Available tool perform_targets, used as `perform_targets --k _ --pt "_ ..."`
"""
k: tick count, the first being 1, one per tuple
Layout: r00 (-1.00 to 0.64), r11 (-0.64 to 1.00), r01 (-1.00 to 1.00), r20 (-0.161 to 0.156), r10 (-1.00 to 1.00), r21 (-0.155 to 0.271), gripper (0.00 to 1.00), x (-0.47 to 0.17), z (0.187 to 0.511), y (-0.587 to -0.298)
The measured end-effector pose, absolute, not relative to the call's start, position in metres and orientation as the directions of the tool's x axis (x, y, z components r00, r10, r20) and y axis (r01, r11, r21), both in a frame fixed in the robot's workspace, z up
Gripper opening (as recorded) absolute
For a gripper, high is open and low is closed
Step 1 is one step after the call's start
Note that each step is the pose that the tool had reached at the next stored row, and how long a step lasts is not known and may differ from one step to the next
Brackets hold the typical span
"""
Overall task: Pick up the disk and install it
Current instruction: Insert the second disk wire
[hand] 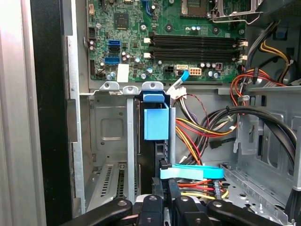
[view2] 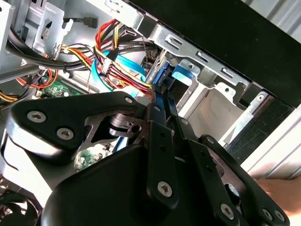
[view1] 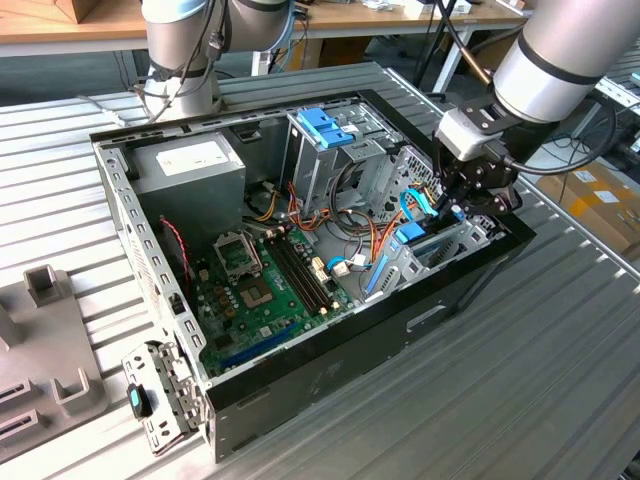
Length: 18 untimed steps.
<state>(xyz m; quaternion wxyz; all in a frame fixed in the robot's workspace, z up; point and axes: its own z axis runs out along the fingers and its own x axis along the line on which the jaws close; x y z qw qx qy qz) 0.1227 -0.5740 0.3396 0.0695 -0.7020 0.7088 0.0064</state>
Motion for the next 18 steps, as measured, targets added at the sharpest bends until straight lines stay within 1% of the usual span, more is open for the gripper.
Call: perform_targets --k 13,14,16,17,18 --pt "-0.005 0.014 -0.996 -0.108 -0.994 -0.088 0.16 0.1227 0.3381 -0.5739" --pt "-0.005 0.015 -0.996 -0.110 -0.994 -0.088 0.17 0.1227 0.3371 -0.5739" --pt "-0.005 0.014 -0.996 -0.108 -0.994 -0.088 0.29 0.1227 0.3380 -0.5739" --pt "-0.005 0.014 -0.996 -0.108 -0.994 -0.088 0.29 0.1227 0.3378 -0.5739" --pt "-0.005 0.014 -0.996 -0.108 -0.994 -0.088 0.35 0.1227 0.3378 -0.5739"
